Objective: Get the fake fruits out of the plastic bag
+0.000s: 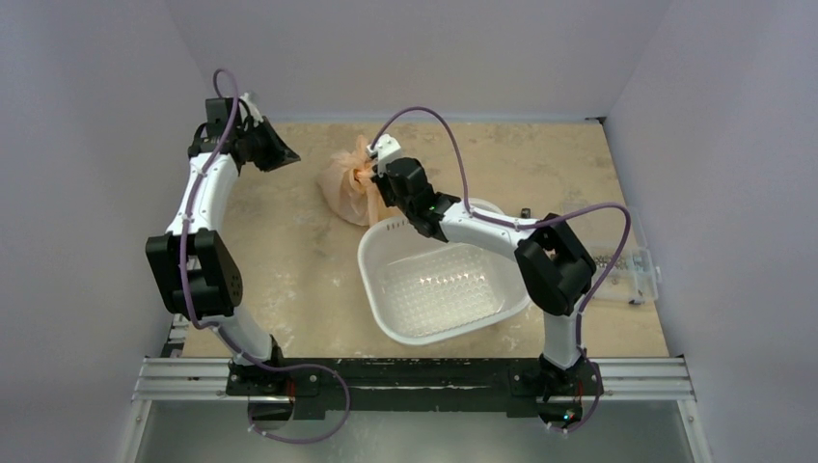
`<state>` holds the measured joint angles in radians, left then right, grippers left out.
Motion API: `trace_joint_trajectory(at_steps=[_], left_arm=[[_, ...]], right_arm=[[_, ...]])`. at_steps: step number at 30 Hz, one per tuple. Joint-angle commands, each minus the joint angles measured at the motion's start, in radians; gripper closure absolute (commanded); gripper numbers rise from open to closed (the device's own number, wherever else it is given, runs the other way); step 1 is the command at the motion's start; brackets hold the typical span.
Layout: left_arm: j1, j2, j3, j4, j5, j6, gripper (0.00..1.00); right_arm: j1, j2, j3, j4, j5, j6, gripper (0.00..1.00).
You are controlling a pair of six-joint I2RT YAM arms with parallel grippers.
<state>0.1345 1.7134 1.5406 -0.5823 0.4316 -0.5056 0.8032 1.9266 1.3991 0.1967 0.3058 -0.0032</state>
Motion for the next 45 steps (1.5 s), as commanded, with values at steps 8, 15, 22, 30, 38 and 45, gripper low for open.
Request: trace_joint_trajectory(at_steps=[8, 15, 22, 30, 38, 45], left_arm=[[-0.06, -0.005, 0.026, 0.075, 0.133, 0.041, 0.61], [-0.185, 0.029, 0.046, 0.002, -0.03, 0.143, 0.1], [-0.219, 0.079, 0.065, -0.03, -0.083, 0.191, 0.26], [-0.163, 0.037, 0.075, -0.049, -0.087, 0.163, 0.99], [-0.007, -0.045, 0.01, 0.034, 0.007, 0.064, 1.0], [-0.007, 0.013, 0.016, 0.059, 0.115, 0.027, 1.0]], right_arm=[[-0.021, -0.014, 0.08, -0.054, -0.218, -0.076, 1.0], [-0.021, -0.034, 0.068, -0.052, -0.303, -0.088, 1.0], [-0.021, -0.042, 0.06, -0.059, -0.338, -0.098, 1.0], [-0.024, -0.053, 0.037, -0.032, -0.242, -0.084, 1.0], [-0.227, -0.139, -0.189, 0.23, -0.343, 0.423, 1.0], [-0.29, -0.116, -0.221, 0.317, -0.51, 0.434, 1.0]])
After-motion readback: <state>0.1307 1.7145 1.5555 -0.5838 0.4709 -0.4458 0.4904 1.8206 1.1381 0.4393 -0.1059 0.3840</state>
